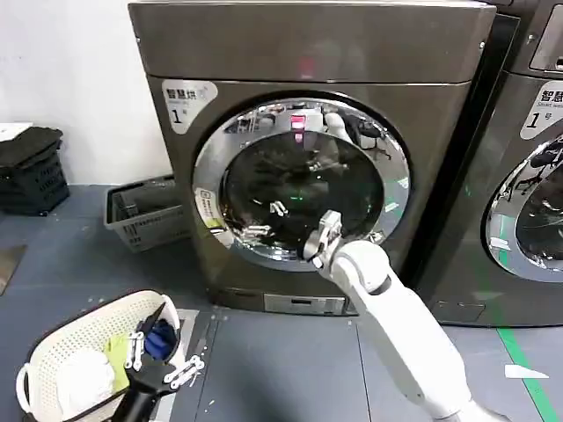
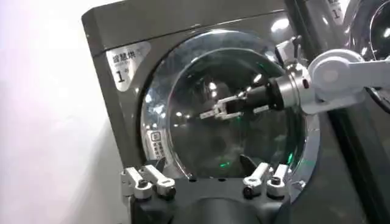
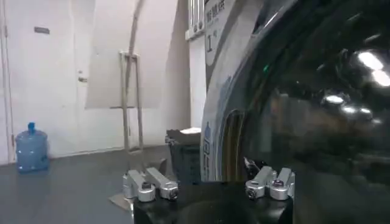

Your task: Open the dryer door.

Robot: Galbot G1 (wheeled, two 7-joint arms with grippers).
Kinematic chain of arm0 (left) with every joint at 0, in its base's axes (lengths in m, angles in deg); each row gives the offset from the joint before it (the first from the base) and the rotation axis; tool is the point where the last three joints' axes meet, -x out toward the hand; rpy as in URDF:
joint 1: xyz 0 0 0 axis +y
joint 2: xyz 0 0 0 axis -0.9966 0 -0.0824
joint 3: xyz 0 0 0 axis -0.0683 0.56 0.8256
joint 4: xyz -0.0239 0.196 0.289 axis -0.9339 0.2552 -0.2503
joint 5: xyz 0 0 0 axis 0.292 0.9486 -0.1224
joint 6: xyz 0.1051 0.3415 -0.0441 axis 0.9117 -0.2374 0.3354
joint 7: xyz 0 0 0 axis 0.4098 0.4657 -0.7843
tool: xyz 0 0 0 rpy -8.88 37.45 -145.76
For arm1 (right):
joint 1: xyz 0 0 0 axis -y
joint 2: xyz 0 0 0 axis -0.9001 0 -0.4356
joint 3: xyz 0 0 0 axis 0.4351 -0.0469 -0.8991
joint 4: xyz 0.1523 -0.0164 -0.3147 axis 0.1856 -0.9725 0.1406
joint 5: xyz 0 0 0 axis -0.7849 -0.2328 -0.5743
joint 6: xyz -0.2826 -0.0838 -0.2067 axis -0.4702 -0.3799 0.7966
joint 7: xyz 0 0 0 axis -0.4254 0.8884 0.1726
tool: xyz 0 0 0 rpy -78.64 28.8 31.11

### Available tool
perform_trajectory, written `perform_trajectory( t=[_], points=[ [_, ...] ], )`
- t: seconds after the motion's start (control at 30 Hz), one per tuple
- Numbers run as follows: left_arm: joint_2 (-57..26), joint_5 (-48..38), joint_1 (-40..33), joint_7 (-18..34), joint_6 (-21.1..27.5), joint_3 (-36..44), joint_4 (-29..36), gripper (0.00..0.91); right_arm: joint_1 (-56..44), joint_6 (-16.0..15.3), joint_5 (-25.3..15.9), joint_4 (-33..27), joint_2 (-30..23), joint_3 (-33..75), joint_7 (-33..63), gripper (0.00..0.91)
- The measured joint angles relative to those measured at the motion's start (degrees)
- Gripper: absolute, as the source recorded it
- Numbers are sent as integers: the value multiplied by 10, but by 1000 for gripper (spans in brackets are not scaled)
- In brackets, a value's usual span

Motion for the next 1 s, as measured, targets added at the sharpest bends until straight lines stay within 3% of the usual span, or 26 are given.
perform_trajectory(
  t=[1.0],
  points=[
    [6,3,4,1,1,0,3,907,47,13,-25,-81,-50,-29,-3,907]
  ],
)
